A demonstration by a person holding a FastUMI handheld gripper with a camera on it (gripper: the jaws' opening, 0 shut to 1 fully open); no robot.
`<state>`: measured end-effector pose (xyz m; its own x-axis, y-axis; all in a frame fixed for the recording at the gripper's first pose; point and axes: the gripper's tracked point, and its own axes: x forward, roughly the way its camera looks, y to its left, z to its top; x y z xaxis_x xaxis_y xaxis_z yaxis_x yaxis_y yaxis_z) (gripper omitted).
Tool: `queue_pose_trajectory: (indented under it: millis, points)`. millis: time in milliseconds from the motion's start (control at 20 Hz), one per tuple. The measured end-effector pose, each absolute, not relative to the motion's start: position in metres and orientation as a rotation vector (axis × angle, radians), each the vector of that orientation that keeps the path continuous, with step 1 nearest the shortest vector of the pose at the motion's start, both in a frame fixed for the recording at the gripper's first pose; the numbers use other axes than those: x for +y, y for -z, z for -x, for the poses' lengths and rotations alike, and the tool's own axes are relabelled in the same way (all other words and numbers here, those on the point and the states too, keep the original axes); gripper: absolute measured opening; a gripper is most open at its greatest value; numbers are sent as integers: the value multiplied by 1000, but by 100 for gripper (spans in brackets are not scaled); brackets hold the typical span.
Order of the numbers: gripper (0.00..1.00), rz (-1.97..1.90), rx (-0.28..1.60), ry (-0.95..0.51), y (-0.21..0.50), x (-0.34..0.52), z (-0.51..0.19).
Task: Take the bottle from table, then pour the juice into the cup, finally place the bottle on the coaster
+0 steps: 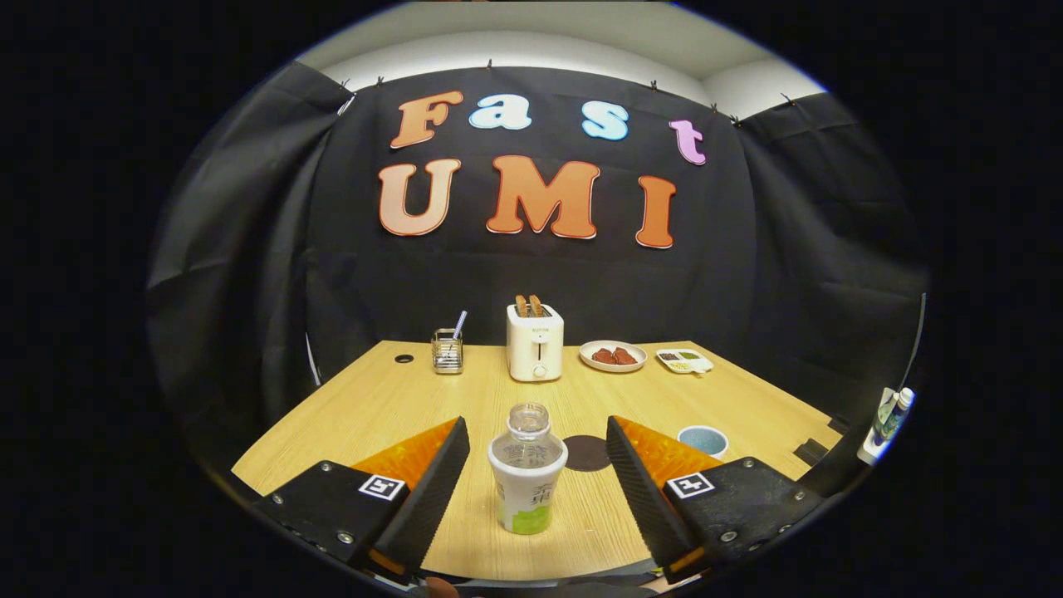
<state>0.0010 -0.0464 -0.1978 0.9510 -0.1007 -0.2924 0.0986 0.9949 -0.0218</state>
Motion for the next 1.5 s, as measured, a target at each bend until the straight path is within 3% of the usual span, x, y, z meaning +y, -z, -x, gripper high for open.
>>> queue_pose_trajectory:
  millis: [1200,1250,1400,1500]
  points:
    - [98,45,429,87,302,-38,-39]
    - [97,51,433,94,305,-39,-42]
    - [69,33,426,91,308,-39,-44]
    - [66,23,433,84,307,-38,-46]
